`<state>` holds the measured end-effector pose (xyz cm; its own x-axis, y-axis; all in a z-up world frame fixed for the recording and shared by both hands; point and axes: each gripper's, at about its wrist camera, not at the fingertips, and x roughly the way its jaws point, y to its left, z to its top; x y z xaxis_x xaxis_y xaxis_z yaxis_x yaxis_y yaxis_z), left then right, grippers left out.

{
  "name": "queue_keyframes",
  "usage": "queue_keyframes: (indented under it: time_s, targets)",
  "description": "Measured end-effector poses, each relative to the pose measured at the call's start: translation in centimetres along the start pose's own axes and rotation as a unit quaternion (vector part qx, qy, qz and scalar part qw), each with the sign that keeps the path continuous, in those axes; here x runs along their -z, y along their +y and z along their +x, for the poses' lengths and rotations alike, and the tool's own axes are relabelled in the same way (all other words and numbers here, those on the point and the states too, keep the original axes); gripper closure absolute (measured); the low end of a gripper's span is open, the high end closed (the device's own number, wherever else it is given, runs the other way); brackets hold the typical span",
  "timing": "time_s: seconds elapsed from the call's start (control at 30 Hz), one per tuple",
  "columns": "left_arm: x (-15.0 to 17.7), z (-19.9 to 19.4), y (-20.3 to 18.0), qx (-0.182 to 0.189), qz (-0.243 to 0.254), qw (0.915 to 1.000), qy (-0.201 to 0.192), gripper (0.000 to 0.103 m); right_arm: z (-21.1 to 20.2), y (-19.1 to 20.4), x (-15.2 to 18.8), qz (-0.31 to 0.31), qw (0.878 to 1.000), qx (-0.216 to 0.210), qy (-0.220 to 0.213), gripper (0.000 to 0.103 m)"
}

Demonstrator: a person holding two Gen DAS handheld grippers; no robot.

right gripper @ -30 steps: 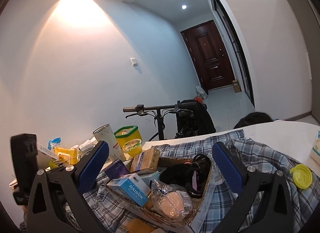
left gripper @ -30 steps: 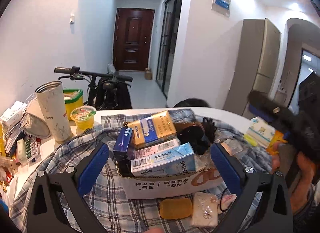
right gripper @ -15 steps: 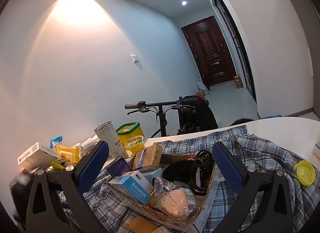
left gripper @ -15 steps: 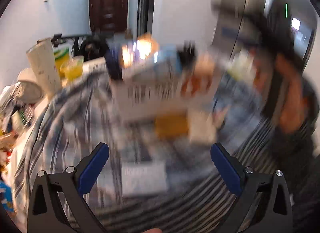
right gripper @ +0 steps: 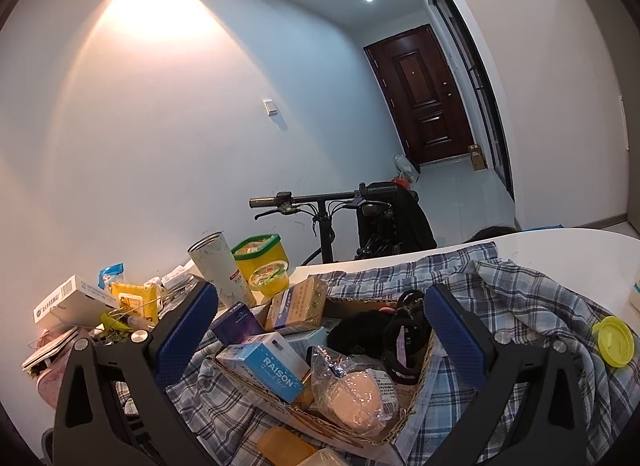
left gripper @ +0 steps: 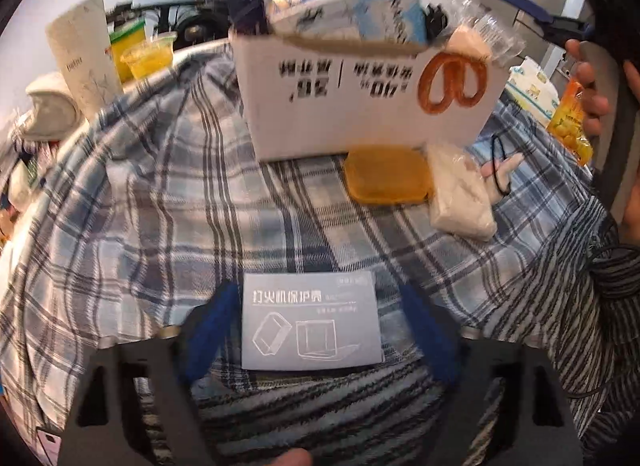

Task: Organize objects
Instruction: 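Reach the left gripper to the grey lighter-case packet and grasp it, then lift the grey packet with the left gripper while the right grasps the pink-white plush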

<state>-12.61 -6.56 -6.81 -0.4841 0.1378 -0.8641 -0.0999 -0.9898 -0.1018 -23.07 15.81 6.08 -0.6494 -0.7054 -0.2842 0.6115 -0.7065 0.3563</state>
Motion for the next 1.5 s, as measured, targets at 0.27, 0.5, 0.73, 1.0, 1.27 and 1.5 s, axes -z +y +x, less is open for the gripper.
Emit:
queue_keyframes:
  time_s: [0.27,0.5,0.73,1.0,1.27,1.5]
  targets:
    - [0.2,-0.6,0.4,-0.004,-0.014,0.9995,-0.028,0.037,0.1,0.1,0.2,-0.007,1.000,0.008,0.001,0.000]
    - [0.8,-2.8,0.2,-0.018,-0.014,0.9957,-0.089,0.037,0.2,0.2,0.2,-0.011,1.000,0.015,-0.002,0.000]
    - [1.5,-5.5,0.8,-0.009,-0.030,0.9876,-0.154,0.037,0.6,0.5,0.6,-0.025,0.999,0.027,0.000,0.000]
    - [2.3,-7.4,1.0,-0.030,-0.039,0.9789,-0.198,0.037,0.4,2.6,0.8,-0.078,0.996,0.028,0.014,0.000]
    - [2.8,-8.2,1.4,-0.040,-0.054,0.9742,-0.215,0.037,-3.2,3.0,4.4,-0.081,0.991,-0.035,0.104,0.000]
    - [3.0,-8.5,1.5,-0.037,-0.055,0.9726,-0.222,0.037,-1.1,-0.6,10.8,-0.096,0.966,-0.012,0.242,0.000]
